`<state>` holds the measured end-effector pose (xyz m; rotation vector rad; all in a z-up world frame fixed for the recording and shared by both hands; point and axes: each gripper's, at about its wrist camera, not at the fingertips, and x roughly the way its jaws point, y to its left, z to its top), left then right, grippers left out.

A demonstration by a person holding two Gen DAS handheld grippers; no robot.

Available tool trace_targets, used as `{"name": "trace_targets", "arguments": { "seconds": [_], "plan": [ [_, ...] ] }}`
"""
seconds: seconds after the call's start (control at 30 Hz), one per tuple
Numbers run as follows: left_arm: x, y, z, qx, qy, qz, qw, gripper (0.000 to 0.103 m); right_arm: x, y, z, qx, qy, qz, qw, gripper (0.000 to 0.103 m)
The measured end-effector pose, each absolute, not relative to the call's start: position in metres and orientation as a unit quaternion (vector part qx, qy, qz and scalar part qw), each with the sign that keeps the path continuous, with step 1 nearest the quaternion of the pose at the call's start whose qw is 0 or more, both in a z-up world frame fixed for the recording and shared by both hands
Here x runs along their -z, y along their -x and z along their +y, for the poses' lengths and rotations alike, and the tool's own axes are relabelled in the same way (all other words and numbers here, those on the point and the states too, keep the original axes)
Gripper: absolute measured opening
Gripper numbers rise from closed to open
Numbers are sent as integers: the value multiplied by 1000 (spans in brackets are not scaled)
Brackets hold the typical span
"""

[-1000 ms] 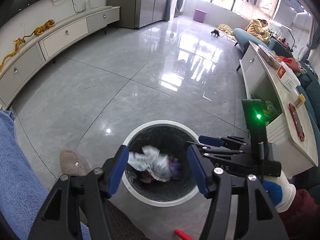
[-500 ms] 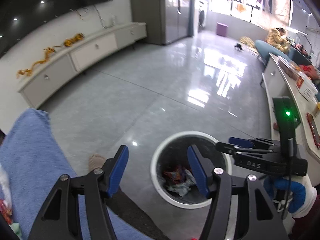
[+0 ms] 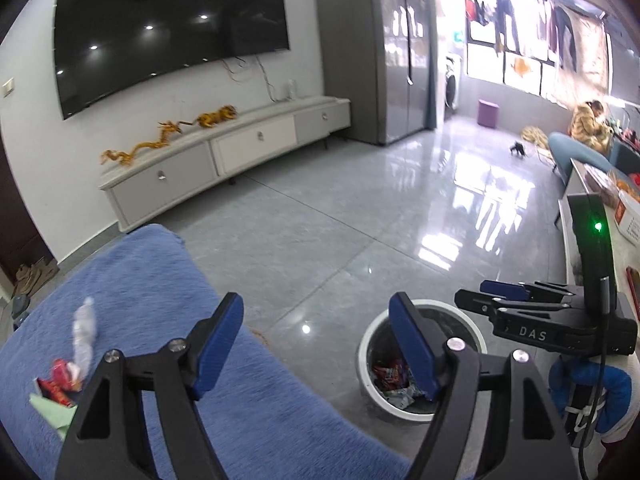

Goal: Collect trash
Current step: 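Move both open tools back over the remaining trash on the rug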

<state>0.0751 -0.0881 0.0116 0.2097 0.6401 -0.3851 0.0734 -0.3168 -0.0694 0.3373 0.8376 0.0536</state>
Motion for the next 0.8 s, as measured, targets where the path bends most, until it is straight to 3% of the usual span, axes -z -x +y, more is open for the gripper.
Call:
{"name": "trace_targets", "arguments": {
  "seconds": [0.5,0.8],
  "plan": [
    [-47,-23,2,129,-58,256,956,74,-7,-56,-230,-92,-86,356,926,49],
    [-33,-1,79,66,-28,261,963,75,-38,-48,-167,-138,-43,334,931,53]
  ]
}}
